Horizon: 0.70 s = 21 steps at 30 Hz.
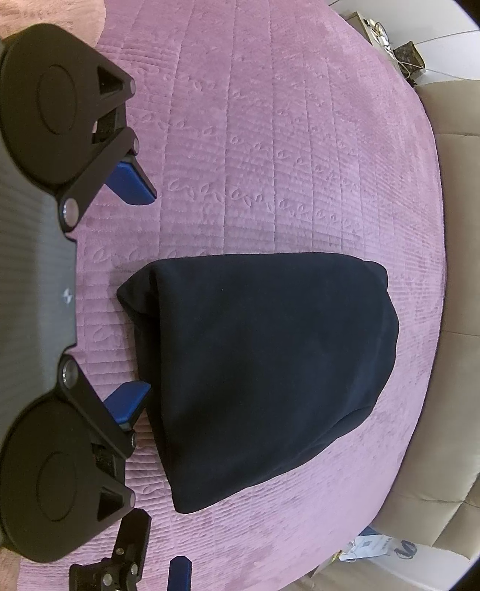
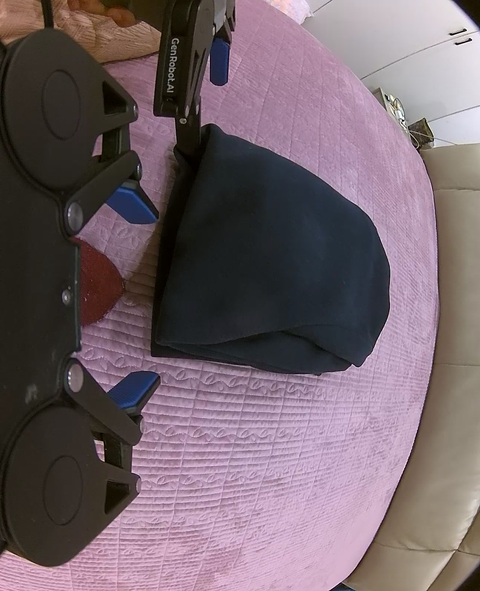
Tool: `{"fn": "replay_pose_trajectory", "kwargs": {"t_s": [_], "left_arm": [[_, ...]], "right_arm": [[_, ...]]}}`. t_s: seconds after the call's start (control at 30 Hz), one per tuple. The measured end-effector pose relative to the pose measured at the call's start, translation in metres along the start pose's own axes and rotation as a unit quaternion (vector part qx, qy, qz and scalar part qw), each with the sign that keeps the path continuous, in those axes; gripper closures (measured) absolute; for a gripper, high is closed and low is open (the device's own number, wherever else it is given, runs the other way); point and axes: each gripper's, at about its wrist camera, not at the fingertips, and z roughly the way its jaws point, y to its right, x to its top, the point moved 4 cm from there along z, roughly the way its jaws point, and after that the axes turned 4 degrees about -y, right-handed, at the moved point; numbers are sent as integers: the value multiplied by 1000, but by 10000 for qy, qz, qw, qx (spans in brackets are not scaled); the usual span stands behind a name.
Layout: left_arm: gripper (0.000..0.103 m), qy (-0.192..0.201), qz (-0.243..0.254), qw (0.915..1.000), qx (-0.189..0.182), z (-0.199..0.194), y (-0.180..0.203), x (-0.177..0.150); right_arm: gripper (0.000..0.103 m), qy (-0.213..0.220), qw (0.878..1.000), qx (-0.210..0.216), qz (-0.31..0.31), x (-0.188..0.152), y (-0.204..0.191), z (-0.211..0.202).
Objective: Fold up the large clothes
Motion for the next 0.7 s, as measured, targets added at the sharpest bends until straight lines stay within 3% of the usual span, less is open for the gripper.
{"fn": "replay_pose_trajectory", "kwargs": {"t_s": [0.3,0.7], "left_arm": [[0,25,134,9999,99,1,2,0],[0,7,151,9999,-47,1,5,0]], "right_arm": [[1,-37,10000,35,-52,-1,1,2],[1,-54,9999,56,-83,-1,2,3]]}}
